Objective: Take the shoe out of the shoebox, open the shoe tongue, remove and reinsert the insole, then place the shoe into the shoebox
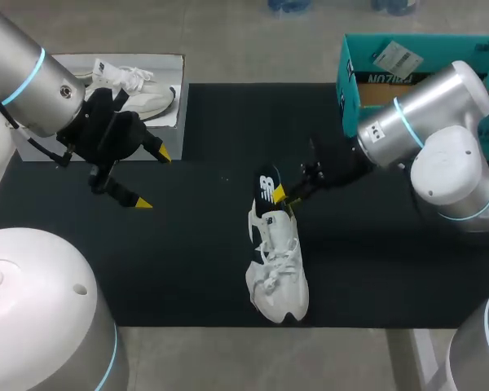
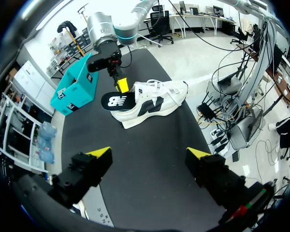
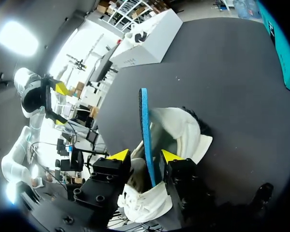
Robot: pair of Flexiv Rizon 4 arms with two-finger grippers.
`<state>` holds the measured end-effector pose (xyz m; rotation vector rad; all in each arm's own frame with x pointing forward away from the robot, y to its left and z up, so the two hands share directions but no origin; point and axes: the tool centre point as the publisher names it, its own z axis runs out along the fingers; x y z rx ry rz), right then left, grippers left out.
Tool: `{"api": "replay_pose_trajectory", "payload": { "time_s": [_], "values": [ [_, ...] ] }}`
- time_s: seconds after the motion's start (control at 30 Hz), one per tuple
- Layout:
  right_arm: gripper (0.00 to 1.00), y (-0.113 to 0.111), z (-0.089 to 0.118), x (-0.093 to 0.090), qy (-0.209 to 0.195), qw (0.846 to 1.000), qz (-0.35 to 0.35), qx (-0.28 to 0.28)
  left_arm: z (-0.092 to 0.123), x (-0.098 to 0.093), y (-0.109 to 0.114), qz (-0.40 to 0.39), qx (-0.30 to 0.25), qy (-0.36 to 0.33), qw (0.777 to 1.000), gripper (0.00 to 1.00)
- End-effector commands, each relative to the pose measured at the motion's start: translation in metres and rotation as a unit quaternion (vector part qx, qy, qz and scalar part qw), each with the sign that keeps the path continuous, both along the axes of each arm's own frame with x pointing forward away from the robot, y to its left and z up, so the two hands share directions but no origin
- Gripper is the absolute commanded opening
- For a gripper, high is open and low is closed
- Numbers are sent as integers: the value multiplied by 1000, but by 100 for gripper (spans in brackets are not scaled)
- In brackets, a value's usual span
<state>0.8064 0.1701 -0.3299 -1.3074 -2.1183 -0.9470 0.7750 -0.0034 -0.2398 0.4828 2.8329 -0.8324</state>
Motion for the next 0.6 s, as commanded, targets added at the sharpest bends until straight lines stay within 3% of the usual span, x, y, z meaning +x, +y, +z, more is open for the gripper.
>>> {"api": "replay_pose_trajectory", "payload": {
  "time_s": [0.03, 0.1, 0.33, 0.6],
  "values": [
    [25, 4, -1, 7, 4, 1000, 7, -3, 0, 0, 0, 0, 2, 0, 1000, 100],
    [1, 4, -2, 9, 5, 1000, 9, -3, 0, 0, 0, 0, 2, 0, 1000, 100],
    [0, 5, -5, 4, 6, 1000, 7, -2, 0, 0, 0, 0, 2, 0, 1000, 100],
    [0, 9, -20, -21, 25, 1000, -6, 7, 0, 0, 0, 0, 2, 0, 1000, 100]
  ]
}}
